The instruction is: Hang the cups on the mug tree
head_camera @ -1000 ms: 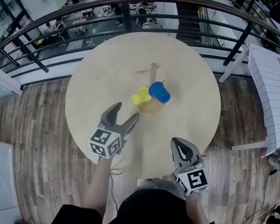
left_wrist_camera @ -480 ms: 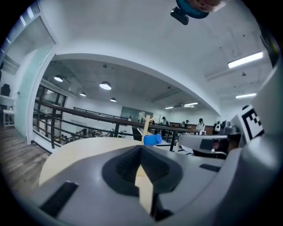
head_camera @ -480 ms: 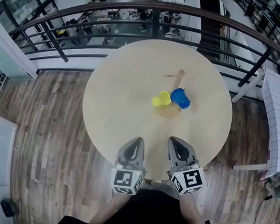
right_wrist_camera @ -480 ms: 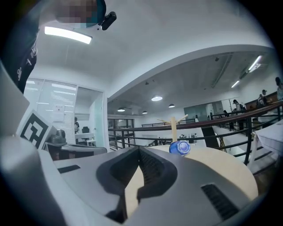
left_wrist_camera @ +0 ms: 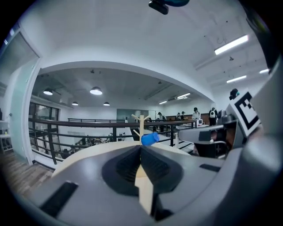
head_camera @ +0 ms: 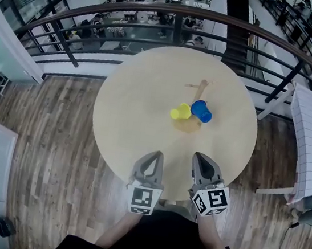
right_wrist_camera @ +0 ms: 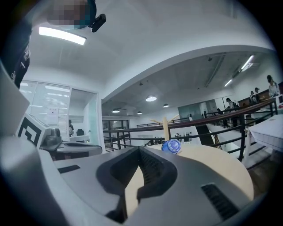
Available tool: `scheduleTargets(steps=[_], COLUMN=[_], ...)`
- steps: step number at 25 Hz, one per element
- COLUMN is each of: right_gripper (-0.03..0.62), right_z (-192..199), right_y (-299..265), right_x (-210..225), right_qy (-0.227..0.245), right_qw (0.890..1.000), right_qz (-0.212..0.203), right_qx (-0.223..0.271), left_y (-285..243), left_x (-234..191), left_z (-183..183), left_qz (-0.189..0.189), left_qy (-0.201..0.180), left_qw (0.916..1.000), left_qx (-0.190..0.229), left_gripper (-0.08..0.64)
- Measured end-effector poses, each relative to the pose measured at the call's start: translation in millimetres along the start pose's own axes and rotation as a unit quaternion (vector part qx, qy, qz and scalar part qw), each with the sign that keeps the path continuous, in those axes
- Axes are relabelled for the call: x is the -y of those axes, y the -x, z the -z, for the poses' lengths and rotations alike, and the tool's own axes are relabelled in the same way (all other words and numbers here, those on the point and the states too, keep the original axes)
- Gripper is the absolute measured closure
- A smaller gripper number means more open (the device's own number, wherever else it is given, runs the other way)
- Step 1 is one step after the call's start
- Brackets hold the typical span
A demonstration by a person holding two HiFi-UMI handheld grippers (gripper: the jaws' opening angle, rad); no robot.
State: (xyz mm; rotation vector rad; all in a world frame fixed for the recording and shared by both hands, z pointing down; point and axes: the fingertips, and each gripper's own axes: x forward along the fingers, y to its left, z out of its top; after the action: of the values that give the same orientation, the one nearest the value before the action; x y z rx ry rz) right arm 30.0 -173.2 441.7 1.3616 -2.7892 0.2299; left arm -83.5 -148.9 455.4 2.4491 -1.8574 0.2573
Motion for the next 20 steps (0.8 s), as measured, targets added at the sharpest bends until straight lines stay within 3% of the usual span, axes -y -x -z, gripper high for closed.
scheduleTargets(steps=[20], right_gripper=[0.584], right_z=[-1.0], right_y=[14.4], right_x=[10.7], right_qy=[0.020], right_qw=[1.000], right_qz=[0.012], right_qx=[-0.006], left_y=[-11.4], left_x=[18.9], left_z=[-15.2], left_qz=[0.034], left_qy=[-0.006], left_qw=[0.9992], left_qx=[0.019], left_gripper=[0.548])
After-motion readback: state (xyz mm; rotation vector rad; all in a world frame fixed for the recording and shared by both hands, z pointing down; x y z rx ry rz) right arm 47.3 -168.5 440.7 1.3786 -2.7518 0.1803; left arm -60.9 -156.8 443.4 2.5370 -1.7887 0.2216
